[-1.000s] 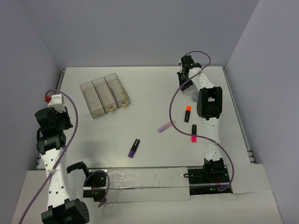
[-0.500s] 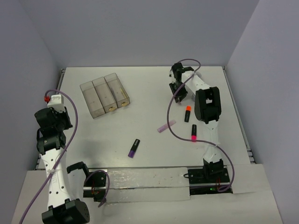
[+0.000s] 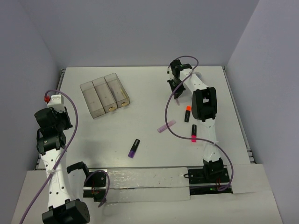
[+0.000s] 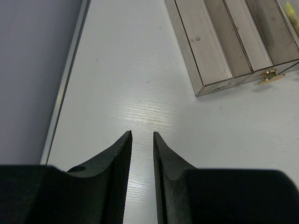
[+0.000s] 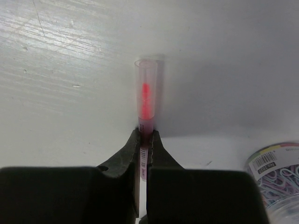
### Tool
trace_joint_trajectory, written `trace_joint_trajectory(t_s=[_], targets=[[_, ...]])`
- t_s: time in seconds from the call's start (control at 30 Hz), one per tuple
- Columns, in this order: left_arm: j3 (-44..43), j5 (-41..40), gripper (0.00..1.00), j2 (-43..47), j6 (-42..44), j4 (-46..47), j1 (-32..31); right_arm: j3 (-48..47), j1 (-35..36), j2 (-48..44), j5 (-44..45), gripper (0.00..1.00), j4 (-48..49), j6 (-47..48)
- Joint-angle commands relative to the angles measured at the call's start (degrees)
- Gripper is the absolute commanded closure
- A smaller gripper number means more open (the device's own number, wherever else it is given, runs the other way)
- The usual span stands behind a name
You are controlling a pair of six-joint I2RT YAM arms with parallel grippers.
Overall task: Sort the stationery into containers
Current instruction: Pick up the pen from the center of the board, then place the pen in the storage box.
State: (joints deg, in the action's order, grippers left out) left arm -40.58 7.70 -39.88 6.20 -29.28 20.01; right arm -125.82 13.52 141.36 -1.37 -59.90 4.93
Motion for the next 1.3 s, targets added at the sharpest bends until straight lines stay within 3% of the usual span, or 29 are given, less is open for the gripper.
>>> trace_joint_trajectory(t_s=[0.0, 0.27, 0.5, 0.73, 0.8, 0.93, 1.07, 1.17, 1.27], targets=[[-0.4, -0.3, 0.68, 0.8, -0.3, 2.6, 0.6, 1.0, 0.4, -0.1, 0.4, 1.0, 0.7, 2.0], [-0.6, -0.5, 0.68, 0.9, -0.3, 2.6, 0.6, 6.8, 0.3, -7.1, -2.0, 1.0, 7.8, 1.4], [-0.6, -0.7, 0.68, 0.8, -0.3, 2.6, 0.6, 8.7, 0.9, -17.0, -15.9, 1.0, 16.2, -2.2], [-0.4, -0.1, 0.68, 0.7, -0.2, 2.6, 0.6, 5.7, 10.6, -21.4, -27.0, 1.0, 30.8, -10.7], [-0.4, -0.1, 0.68, 0.7, -0.2, 2.6, 0.7, 2.7, 13.9, -19.9, -29.5, 1.0, 35.0, -13.2], [-0.4, 0.0, 0.68, 0.9, -0.1, 2.6, 0.7, -13.2, 18.3, -9.0, -33.4, 1.0, 41.6, -20.1], [-0.3, 0.1, 0.68, 0.9, -0.2, 2.6, 0.7, -17.3, 20.6, -1.3, -36.2, 1.0, 53.4, -26.9], [-0.3, 0.0, 0.68, 0.9, -0.1, 2.7, 0.7, -19.7, 22.8, 1.5, -33.6, 1.0, 52.1, -21.9], [-0.3, 0.0, 0.68, 1.1, 0.0, 2.7, 0.6, -18.2, 26.3, 3.1, -23.7, 1.0, 45.8, -11.0]])
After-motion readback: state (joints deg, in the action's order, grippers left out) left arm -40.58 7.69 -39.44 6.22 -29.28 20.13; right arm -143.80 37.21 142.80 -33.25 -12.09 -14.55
